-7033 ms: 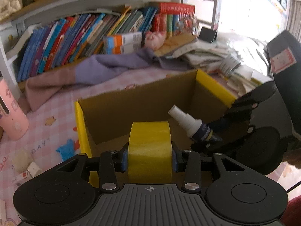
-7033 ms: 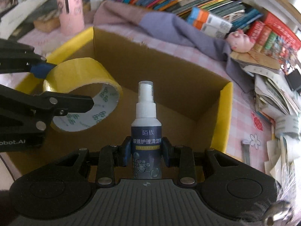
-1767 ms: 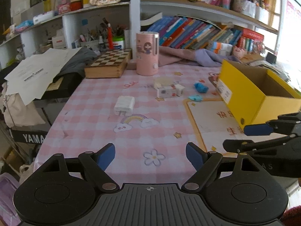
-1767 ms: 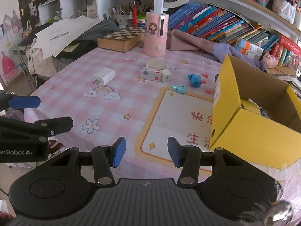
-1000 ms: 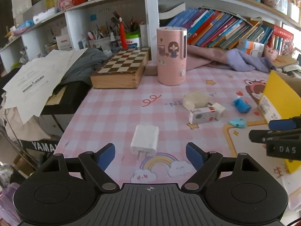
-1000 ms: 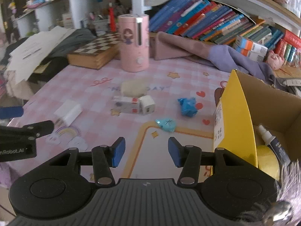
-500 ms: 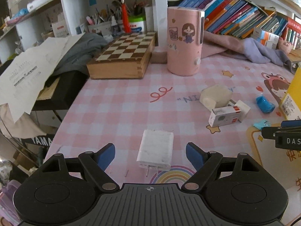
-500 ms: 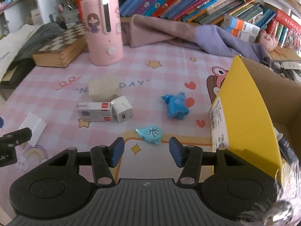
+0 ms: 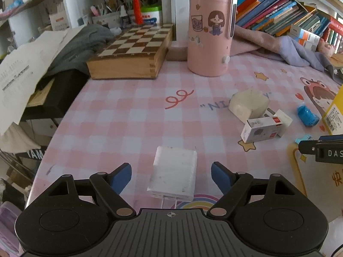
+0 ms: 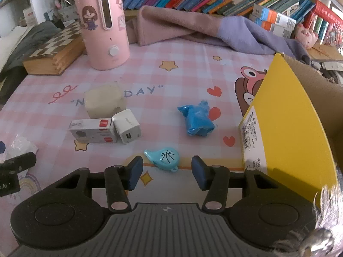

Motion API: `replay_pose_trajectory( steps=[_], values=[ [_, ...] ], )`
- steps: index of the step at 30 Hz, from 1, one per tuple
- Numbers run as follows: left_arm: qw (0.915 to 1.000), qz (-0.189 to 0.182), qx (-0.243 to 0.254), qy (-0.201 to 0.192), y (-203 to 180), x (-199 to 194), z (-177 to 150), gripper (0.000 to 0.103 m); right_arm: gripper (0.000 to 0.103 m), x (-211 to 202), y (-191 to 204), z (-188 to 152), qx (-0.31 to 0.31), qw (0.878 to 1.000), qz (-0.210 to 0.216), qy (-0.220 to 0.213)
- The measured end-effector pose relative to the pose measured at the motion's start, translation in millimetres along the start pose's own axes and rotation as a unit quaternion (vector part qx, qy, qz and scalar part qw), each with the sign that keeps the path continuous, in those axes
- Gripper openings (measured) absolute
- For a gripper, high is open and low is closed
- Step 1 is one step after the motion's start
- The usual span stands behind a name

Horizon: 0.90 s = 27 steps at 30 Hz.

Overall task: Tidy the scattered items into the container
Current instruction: 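Grasp the white charger with the left gripper while the right gripper approaches the blue toy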

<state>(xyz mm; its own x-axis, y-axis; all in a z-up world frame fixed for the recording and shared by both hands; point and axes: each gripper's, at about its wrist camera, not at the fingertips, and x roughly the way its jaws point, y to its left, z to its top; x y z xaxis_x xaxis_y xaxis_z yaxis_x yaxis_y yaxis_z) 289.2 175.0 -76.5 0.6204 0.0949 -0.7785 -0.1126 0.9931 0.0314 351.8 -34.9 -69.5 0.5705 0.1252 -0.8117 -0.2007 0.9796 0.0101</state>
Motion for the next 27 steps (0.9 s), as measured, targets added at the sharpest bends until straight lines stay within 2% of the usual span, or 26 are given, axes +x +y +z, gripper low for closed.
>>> replay_pose_trajectory(
  steps=[4, 6, 7, 8, 15, 27],
  values=[
    [0.9998, -0.009, -0.006, 0.016, 2.2, 7.7, 0.2, 0.059, 0.046, 7.8, -0.6, 1.4, -0.002, 1.0, 0.001, 0.01],
    [0.9999, -0.006, -0.007, 0.011, 2.1, 7.2, -1.5, 0.05, 0.044, 8.5, -0.6, 1.9, -0.005, 1.0, 0.003, 0.007],
    [0.9999, -0.008, -0.006, 0.01, 1.7, 7.0, -1.4, 0.044, 0.039, 8.8, -0.5, 2.3, -0.007, 1.0, 0.005, 0.006],
    [0.9999, -0.011, -0.006, 0.008, 0.9, 6.2, -1.2, 0.042, 0.033, 8.8, -0.2, 2.4, -0.011, 1.0, 0.009, 0.004],
    [0.9987, -0.039, -0.031, 0.013, 2.1, 0.2, -0.2, 0.042, 0.031, 3.5, -2.0, 2.5, -0.016, 0.999, 0.032, 0.001],
    [0.9975, -0.048, -0.045, -0.024, 2.3, -33.0, -1.6, 0.042, 0.031, -20.6, 4.0, 1.2, -0.037, 0.998, 0.054, -0.018]
  ],
)
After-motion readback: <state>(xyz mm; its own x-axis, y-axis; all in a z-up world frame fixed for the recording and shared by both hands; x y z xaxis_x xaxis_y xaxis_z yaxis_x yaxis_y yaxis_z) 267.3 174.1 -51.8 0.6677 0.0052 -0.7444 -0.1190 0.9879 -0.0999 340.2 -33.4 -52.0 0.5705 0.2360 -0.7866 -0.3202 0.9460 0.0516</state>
